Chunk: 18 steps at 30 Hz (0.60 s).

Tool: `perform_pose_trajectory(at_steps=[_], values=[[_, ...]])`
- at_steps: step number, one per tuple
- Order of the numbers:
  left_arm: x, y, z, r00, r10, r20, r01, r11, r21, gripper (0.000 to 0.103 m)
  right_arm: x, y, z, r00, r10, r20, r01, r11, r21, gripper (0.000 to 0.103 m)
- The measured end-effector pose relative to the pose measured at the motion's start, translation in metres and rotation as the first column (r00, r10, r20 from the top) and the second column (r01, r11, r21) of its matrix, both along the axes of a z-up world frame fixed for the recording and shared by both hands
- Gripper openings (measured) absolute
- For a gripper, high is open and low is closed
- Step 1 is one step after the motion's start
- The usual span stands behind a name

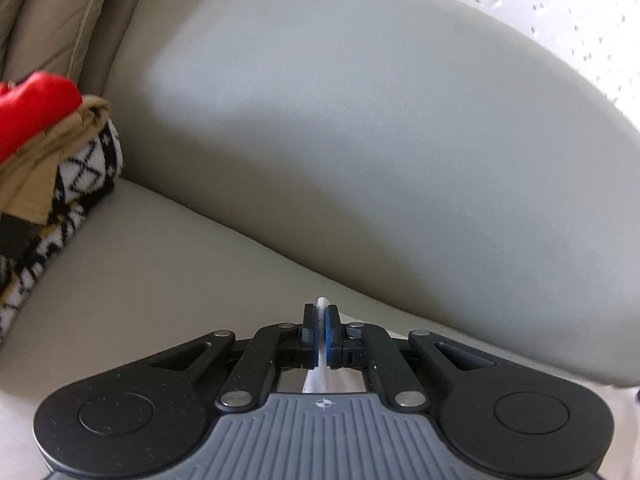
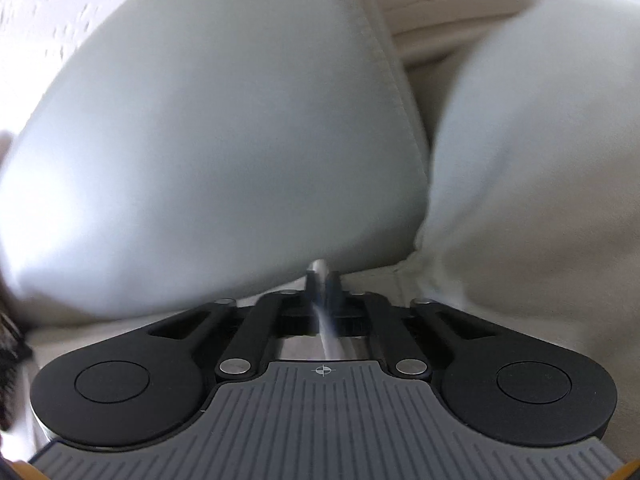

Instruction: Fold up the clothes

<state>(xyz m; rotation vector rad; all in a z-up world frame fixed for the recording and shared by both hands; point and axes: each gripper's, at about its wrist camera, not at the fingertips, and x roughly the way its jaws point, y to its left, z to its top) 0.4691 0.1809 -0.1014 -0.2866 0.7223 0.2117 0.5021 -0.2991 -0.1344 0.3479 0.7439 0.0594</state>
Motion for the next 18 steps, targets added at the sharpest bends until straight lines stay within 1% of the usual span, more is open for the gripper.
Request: perform_pose_trajectory(at_steps=[1,3,4,5,6,7,10,12,14,15,16,17,18], values=[[-0.001,-0.003,0.001,1.000,0.003,0.005,-0.003,1.000,0.027,0.001,-0.008,0.008,0.008,0.997,-0.017,0.073,0.022,0.997,-0.077,0.001],[-0.006,-0.007,0.005,0.999,0.002,0.046,-0.007,0.995,0.103,0.001,-0.022,0.022,0.019,0.978,-0.032,0.206,0.073,0.979,-0.191,0.001],[-0.008,-0.010,0.007,0.998,0.000,0.068,-0.010,0.990,0.141,0.001,-0.026,0.025,0.021,0.970,-0.039,0.239,0.092,0.972,-0.215,0.001],[-0.010,-0.012,0.009,0.996,-0.003,0.089,-0.013,0.984,0.179,0.002,-0.023,0.029,0.017,0.971,-0.038,0.235,0.095,0.968,-0.233,0.001],[-0.009,-0.014,0.005,0.996,0.002,0.089,-0.020,0.978,0.207,0.002,-0.020,0.032,0.012,0.973,-0.038,0.229,0.096,0.963,-0.252,0.001],[-0.003,-0.016,0.000,0.997,0.005,0.074,-0.022,0.975,0.221,0.002,-0.011,0.028,0.009,0.979,-0.040,0.201,0.092,0.962,-0.257,0.001],[0.009,-0.018,-0.019,1.000,0.027,0.009,-0.029,0.972,0.234,0.002,-0.004,0.023,-0.010,0.991,-0.063,0.115,0.092,0.958,-0.272,0.001],[0.012,-0.019,-0.027,0.999,0.031,-0.021,-0.025,0.969,0.247,0.003,-0.004,0.026,-0.014,0.992,-0.070,0.107,0.099,0.951,-0.294,0.002],[0.012,-0.021,-0.030,0.999,0.019,-0.038,-0.008,0.962,0.271,0.004,-0.004,0.029,-0.009,0.993,-0.082,0.083,0.104,0.945,-0.311,0.005],[0.011,-0.022,-0.027,0.999,0.011,-0.047,0.002,0.962,0.273,0.006,-0.007,0.027,-0.001,0.994,-0.092,0.067,0.107,0.950,-0.294,0.018],[0.009,-0.023,-0.023,0.998,0.003,-0.056,0.013,0.962,0.273,0.011,-0.009,0.024,0.006,0.994,-0.101,0.050,0.111,0.955,-0.276,0.036],[0.004,-0.025,-0.016,0.999,-0.002,-0.053,0.016,0.963,0.269,0.011,-0.017,0.020,0.018,0.990,-0.127,0.055,0.137,0.954,-0.265,0.039],[-0.010,-0.026,-0.004,1.000,-0.017,-0.026,0.023,0.963,0.270,0.011,-0.034,0.015,0.034,0.985,-0.137,0.103,0.160,0.952,-0.260,0.039]])
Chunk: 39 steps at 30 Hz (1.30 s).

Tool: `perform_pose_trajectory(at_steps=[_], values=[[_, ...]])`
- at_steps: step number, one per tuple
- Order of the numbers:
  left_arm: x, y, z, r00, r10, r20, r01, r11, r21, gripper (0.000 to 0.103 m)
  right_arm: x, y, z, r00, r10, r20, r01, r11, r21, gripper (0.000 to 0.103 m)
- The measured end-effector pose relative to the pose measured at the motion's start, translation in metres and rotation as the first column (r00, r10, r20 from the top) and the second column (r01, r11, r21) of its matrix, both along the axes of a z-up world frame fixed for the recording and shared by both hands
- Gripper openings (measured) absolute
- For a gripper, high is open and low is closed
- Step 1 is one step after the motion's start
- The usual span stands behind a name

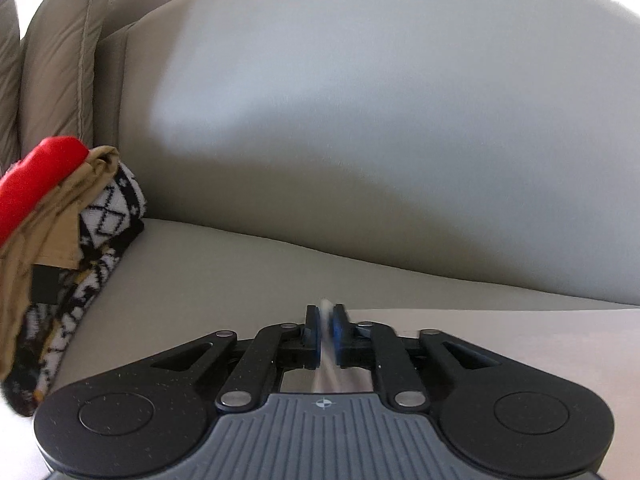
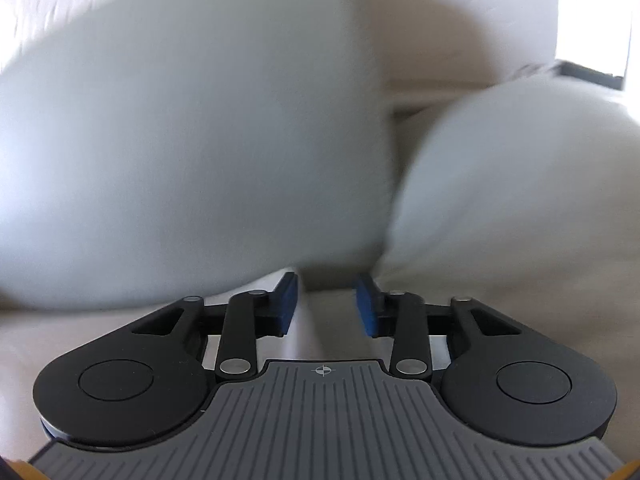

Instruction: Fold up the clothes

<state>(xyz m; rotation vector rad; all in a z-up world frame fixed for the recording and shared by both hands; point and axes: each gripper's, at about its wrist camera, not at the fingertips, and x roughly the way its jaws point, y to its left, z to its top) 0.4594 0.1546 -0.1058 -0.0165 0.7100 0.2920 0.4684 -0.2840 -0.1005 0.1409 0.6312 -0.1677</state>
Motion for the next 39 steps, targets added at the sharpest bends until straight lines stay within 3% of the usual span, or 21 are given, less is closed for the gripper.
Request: perform_pose_trajectory(at_steps=[3,6,8,11,14,18,20,21,22,25,27,29,31,33,35,37,39], values=[[-0.047,-0.003,0.041,0.996,-0.059,0.074,0.059,0.998,0.001,0.020,-0.055,-0.016,0.049,0.992,-0.026,0.121,0.029,0.999,-0.019,0.046],[-0.110,-0.005,0.095,0.991,-0.105,0.084,0.111,0.991,-0.070,0.023,-0.115,-0.038,0.101,0.980,-0.078,0.182,0.068,0.996,0.062,0.046],[-0.153,-0.007,0.130,0.988,-0.126,0.086,0.135,0.984,-0.112,0.024,-0.151,-0.035,0.129,0.984,-0.057,0.170,0.041,0.995,0.092,0.046],[-0.198,-0.015,0.150,0.984,-0.176,0.028,0.178,0.977,-0.122,0.032,-0.206,-0.031,0.170,0.988,-0.022,0.152,0.001,0.991,0.137,0.055],[-0.241,-0.023,0.169,0.974,-0.225,-0.033,0.219,0.967,-0.132,0.037,-0.206,-0.024,0.164,0.994,0.080,0.075,-0.090,0.986,0.141,0.066],[-0.248,-0.037,0.121,0.960,-0.250,-0.130,0.234,0.964,-0.125,0.036,-0.195,-0.009,0.116,0.982,0.178,-0.067,-0.164,0.969,0.183,0.065],[-0.237,-0.035,0.083,0.960,-0.236,-0.150,0.210,0.963,-0.170,0.029,-0.203,0.006,0.087,0.974,0.189,-0.124,-0.160,0.965,0.210,0.042],[-0.230,-0.035,0.068,0.964,-0.223,-0.147,0.194,0.963,-0.186,0.023,-0.190,0.007,0.063,0.966,0.206,-0.156,-0.165,0.956,0.244,0.014],[-0.224,-0.035,0.054,0.968,-0.209,-0.142,0.179,0.963,-0.200,0.010,-0.189,0.006,0.049,0.959,0.216,-0.184,-0.159,0.946,0.282,0.006],[-0.204,-0.041,0.024,0.980,-0.184,-0.077,0.169,0.971,-0.167,0.007,-0.180,0.017,0.017,0.950,0.275,-0.146,-0.202,0.901,0.384,0.006],[-0.190,-0.042,0.006,0.984,-0.144,-0.107,0.130,0.983,-0.131,0.007,-0.160,0.021,-0.004,0.936,0.318,-0.153,-0.217,0.860,0.461,0.007],[-0.177,-0.041,-0.012,0.985,-0.102,-0.142,0.089,0.992,-0.093,0.007,-0.150,0.018,-0.022,0.933,0.293,-0.208,-0.168,0.868,0.468,0.000],[-0.179,-0.037,-0.020,0.982,-0.023,-0.187,0.020,1.000,-0.016,0.007,-0.161,0.002,-0.018,0.968,0.141,-0.208,-0.047,0.914,0.402,0.000],[-0.187,-0.033,-0.020,0.980,0.024,-0.199,-0.014,0.999,0.050,0.008,-0.171,-0.009,-0.019,0.969,0.055,-0.241,0.020,0.954,0.300,0.000],[-0.191,-0.036,-0.025,0.963,0.079,-0.259,-0.027,0.980,0.196,0.006,-0.181,-0.019,-0.021,0.964,-0.033,-0.264,0.086,0.977,0.193,0.000],[-0.199,-0.038,-0.021,0.966,0.066,-0.251,-0.010,0.976,0.219,0.006,-0.187,-0.006,-0.010,0.969,-0.015,-0.246,0.052,0.988,0.143,0.000],[-0.209,-0.041,-0.011,0.970,0.060,-0.235,-0.007,0.976,0.218,0.008,-0.199,0.010,0.009,0.985,-0.005,-0.174,0.026,0.993,0.119,0.014]])
